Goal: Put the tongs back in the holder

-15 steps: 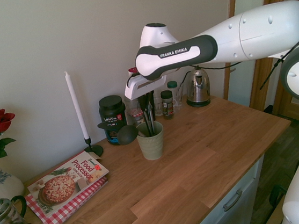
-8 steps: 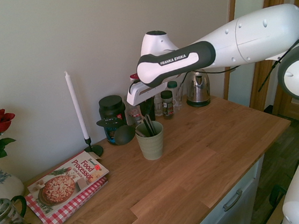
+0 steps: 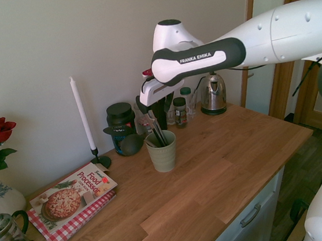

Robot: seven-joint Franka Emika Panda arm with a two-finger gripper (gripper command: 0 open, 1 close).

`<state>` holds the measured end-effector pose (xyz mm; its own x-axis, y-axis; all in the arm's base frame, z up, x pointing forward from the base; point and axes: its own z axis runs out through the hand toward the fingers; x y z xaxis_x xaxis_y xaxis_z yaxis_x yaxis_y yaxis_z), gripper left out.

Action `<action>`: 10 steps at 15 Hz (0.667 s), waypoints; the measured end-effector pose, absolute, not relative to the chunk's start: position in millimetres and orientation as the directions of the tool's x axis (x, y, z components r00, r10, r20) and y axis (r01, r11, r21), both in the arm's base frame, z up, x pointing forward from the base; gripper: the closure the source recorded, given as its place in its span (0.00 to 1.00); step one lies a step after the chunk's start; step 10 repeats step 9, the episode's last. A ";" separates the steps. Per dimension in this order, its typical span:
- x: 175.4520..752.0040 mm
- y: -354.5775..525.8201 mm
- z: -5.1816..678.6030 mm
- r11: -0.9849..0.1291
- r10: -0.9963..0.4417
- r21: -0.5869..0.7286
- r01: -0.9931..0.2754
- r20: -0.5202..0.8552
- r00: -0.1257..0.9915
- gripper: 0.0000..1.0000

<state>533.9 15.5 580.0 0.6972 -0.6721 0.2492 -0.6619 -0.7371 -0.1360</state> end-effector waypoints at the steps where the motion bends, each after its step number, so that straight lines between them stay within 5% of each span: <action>1: 524.4 8.2 585.0 -0.729 -0.679 -0.102 -0.677 0.235 0.696 0.00; 10: 452.8 -90.3 548.3 -0.699 -0.709 0.063 -0.712 0.073 0.702 0.00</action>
